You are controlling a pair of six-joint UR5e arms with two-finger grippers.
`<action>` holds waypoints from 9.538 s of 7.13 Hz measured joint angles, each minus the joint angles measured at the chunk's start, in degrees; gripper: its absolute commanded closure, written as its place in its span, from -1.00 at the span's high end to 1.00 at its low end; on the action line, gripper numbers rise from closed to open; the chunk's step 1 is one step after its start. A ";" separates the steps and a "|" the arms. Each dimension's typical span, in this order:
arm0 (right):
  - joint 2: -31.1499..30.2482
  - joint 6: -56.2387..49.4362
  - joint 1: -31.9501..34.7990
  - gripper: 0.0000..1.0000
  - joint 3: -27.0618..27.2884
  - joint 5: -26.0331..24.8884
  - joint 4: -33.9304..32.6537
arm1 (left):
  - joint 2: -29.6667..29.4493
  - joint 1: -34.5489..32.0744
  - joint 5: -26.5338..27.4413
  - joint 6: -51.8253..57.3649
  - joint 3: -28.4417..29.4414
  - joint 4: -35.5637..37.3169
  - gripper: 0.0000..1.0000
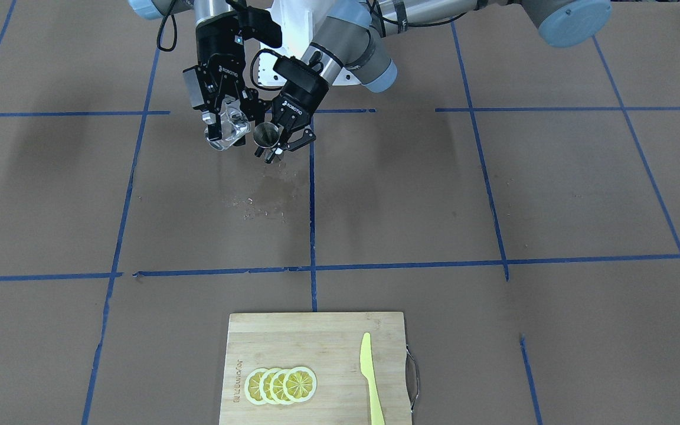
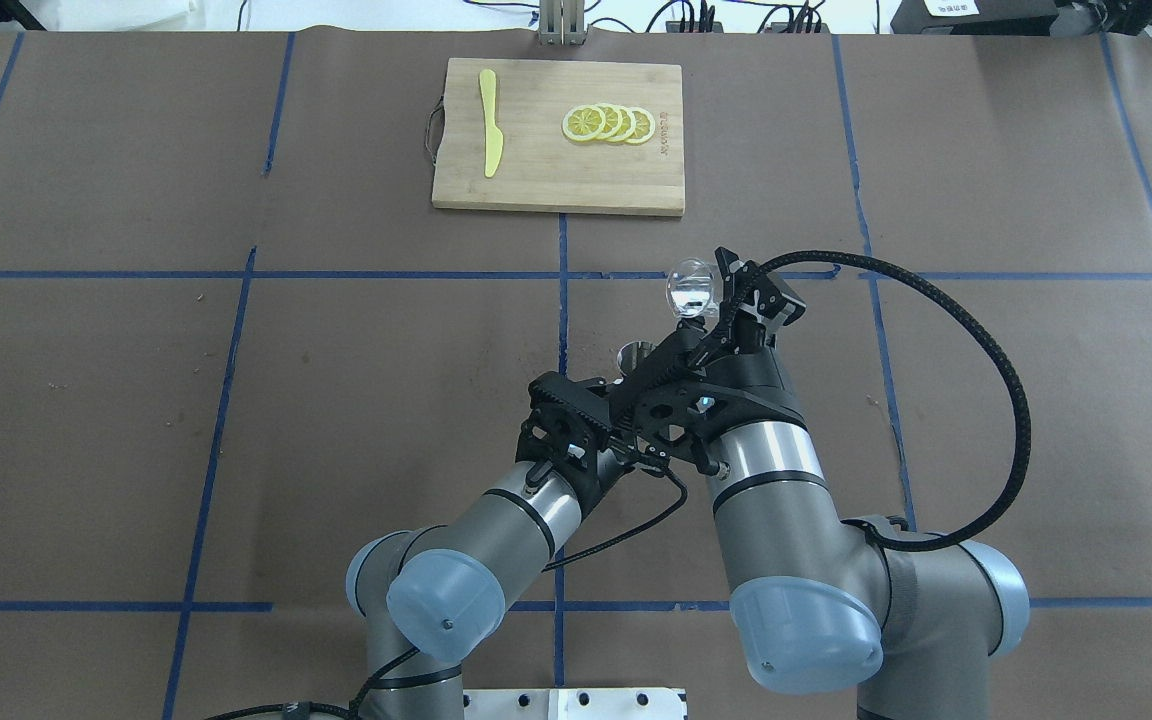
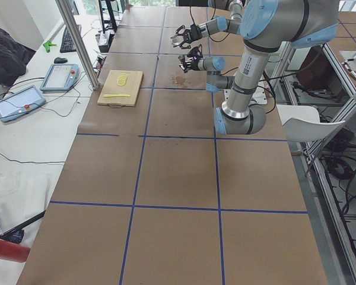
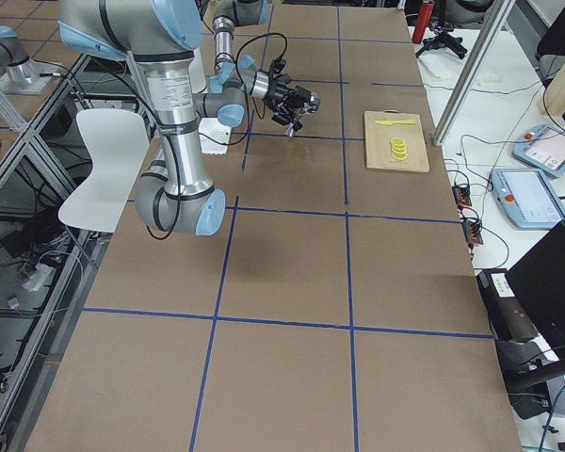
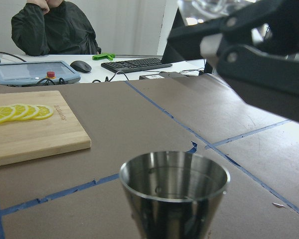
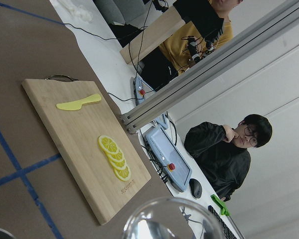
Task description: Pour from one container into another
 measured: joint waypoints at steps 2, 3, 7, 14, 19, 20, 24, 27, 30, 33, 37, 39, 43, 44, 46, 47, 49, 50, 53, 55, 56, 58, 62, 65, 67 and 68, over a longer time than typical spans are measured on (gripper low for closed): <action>0.00 -2.01 -0.88 -1.00 0.04 -1.32 0.01 | 0.00 -0.01 0.00 0.00 0.00 0.00 -1.00; 0.00 -2.73 -1.12 -1.00 0.01 -1.62 -0.01 | 0.00 -0.01 0.00 0.00 0.00 0.00 -1.00; 0.33 -4.51 -2.01 -1.00 -0.21 -3.25 -0.11 | -0.21 0.00 -0.07 0.00 0.04 0.00 -1.00; 0.73 -7.39 -2.27 -1.00 -0.57 -4.81 -0.40 | -1.75 0.08 -0.09 0.00 1.50 0.00 -1.00; 0.28 -10.82 -2.49 -1.00 -0.64 -6.75 -0.47 | -1.76 0.08 -0.09 0.00 1.50 0.00 -1.00; 0.27 -11.47 -2.52 -1.00 -0.64 -6.93 -0.47 | -1.76 0.08 -0.09 0.00 1.50 0.00 -1.00; 0.59 -13.83 -2.53 -1.00 -0.67 -7.93 -0.47 | -1.76 0.14 -0.09 0.00 1.64 0.00 -1.00; 0.62 -14.75 -2.53 -1.00 -0.91 -8.66 -0.47 | -1.82 0.16 -0.09 0.00 1.82 0.00 -1.00; 0.83 -16.59 -2.57 -1.00 -1.18 -9.38 -0.47 | -1.84 0.17 -0.09 0.00 1.85 0.00 -1.00; 1.30 -17.89 -2.62 -1.00 -1.09 -9.80 -0.23 | -1.85 0.17 -0.09 0.00 1.92 -0.02 -1.00; 1.62 -13.98 -2.57 -1.00 -0.81 -9.37 0.31 | -1.79 0.20 -0.09 0.00 1.76 -0.09 -1.00; 1.77 -8.48 -2.54 -1.00 -0.68 -9.12 0.32 | -1.71 0.24 -0.09 0.00 1.60 -0.09 -1.00; 2.04 4.43 -2.13 -1.00 0.74 -8.00 0.40 | -1.25 0.26 -0.01 -0.06 1.30 -0.26 -1.00; 2.02 7.15 -1.75 -1.00 1.20 -7.86 0.41 | -0.96 0.24 0.05 -0.08 1.01 -0.62 -1.00; 1.45 12.58 -0.28 -1.00 1.43 -7.87 0.41 | -0.17 0.15 0.11 -0.09 -0.05 -1.14 -1.00; 0.90 14.88 0.76 -1.00 1.45 -7.88 0.41 | 0.03 0.09 0.21 -0.09 -0.51 -1.20 -1.00; -0.61 20.42 2.76 -1.00 1.46 -7.63 0.35 | 1.08 -0.12 0.47 -0.29 -2.39 -1.29 -1.00; -1.85 22.42 3.65 -1.00 1.49 -6.90 0.33 | 2.13 -0.29 0.55 -0.47 -3.86 -1.31 -1.00; -7.63 34.50 8.62 -1.00 2.59 3.70 0.38 | 7.11 -1.77 5.44 -3.97 -8.54 -1.32 -1.00; -11.24 39.40 10.67 -1.00 2.89 8.64 0.33 | 10.38 -2.37 13.59 -10.02 -9.86 -1.07 -1.00; -13.70 40.81 11.52 -1.00 3.33 10.15 0.32 | 11.94 -2.50 18.30 -12.34 -10.24 -0.88 -1.00; -15.99 47.13 12.63 -1.00 4.94 11.54 0.32 | 14.81 -2.96 24.20 -17.91 -10.57 -0.60 -1.00; -15.69 56.11 12.88 -1.00 5.37 13.75 0.32 | 23.20 -5.12 30.52 -19.57 -10.71 5.17 -1.00; -15.69 57.93 12.77 -1.00 5.29 13.82 0.32 | 25.23 -9.50 27.68 -19.99 -15.10 23.99 -1.00; -15.69 58.00 12.70 -1.00 5.41 13.82 0.32 | 29.73 -11.67 27.22 -23.45 -16.13 27.16 -1.00; -15.69 58.00 12.70 -1.00 5.40 13.83 0.30 | 31.62 -12.42 27.18 -25.57 -16.16 27.50 -1.00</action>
